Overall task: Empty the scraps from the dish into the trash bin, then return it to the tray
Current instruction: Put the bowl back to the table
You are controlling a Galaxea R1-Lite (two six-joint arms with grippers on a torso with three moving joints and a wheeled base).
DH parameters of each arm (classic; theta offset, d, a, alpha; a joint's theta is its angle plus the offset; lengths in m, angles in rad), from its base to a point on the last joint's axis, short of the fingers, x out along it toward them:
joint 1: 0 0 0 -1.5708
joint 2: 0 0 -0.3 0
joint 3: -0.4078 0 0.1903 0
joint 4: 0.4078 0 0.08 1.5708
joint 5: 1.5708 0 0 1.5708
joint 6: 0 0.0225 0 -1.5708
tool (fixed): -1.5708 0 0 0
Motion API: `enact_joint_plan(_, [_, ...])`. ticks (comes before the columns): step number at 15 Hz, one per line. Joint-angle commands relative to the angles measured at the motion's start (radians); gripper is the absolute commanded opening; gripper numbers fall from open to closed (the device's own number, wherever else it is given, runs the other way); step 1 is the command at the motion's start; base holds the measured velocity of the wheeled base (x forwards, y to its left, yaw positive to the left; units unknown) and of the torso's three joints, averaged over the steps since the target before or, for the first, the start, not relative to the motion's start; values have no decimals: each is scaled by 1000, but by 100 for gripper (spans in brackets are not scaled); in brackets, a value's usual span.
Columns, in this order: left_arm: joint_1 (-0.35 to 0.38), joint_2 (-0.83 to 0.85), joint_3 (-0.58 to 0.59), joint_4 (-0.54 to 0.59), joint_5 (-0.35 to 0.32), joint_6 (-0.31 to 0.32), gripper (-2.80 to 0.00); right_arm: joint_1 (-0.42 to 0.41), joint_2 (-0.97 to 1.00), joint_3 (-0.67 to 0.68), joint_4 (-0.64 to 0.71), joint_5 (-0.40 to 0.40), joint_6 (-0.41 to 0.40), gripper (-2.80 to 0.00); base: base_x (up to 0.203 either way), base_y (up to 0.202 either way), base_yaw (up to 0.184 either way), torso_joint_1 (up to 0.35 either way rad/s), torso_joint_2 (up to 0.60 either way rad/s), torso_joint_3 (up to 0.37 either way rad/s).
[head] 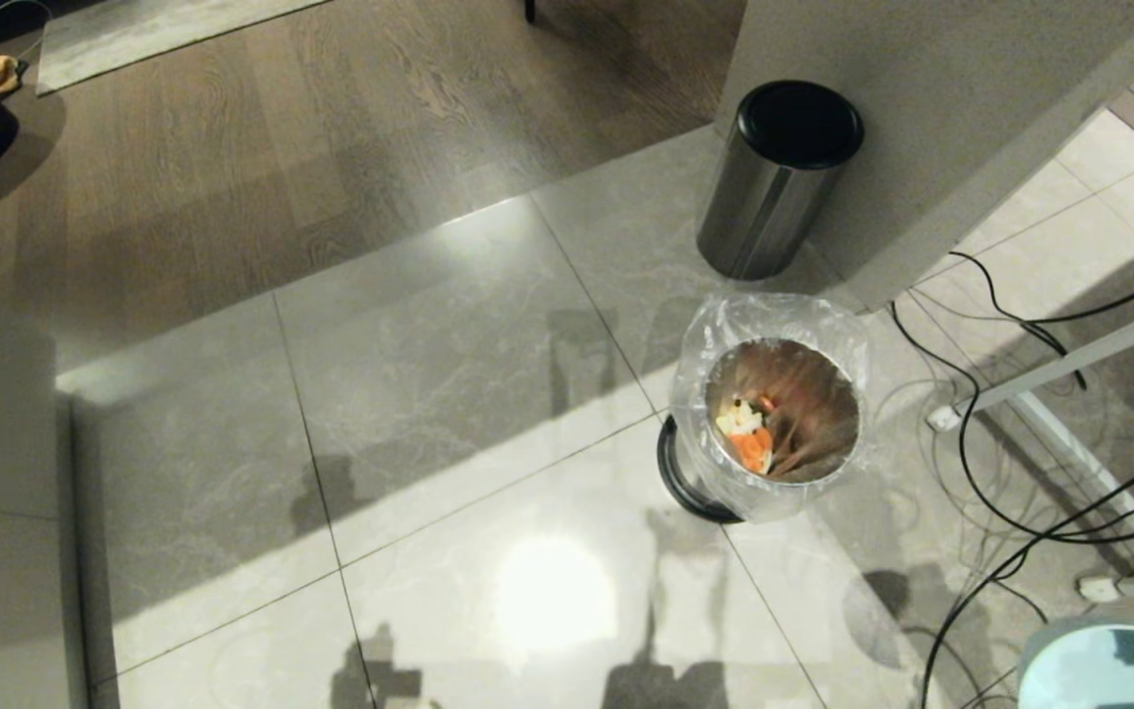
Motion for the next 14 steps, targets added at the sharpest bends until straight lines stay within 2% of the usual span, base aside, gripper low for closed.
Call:
enact_joint_plan(1, [0, 1, 0, -1, 0, -1, -280, -6, -204, 1, 86, 19, 0, -280, 0, 0, 0, 0, 0, 0])
enact_joint_plan(3, [0, 1, 0, -1, 0, -1, -280, 17, -281, 1, 155, 49, 6, -280, 0, 0, 0, 0, 0, 0])
enact_joint_plan(4, [0, 1, 0, -1, 0, -1, -280, 39, -288, 1, 161, 54, 16, -280, 0, 0, 0, 0, 0, 0])
enact_joint_plan(8, [0, 0, 0, -1, 0, -1, -280, 44, -409, 1, 160, 56, 33, -280, 0, 0, 0, 0, 0, 0])
enact_joint_plan(11, [0, 1, 0, 0, 0, -2, -280, 44, -570, 1, 172, 68, 123, -280, 0, 0, 0, 0, 0, 0])
enact_joint_plan(13, [0, 1, 0, -1, 0, -2, -280, 45, -665, 1, 250, 106, 203, -280, 0, 0, 0, 0, 0, 0])
enact_joint_plan(14, [0, 1, 0, -1, 0, -1, -280, 47, -669, 1, 263, 116, 212, -280, 0, 0, 0, 0, 0, 0])
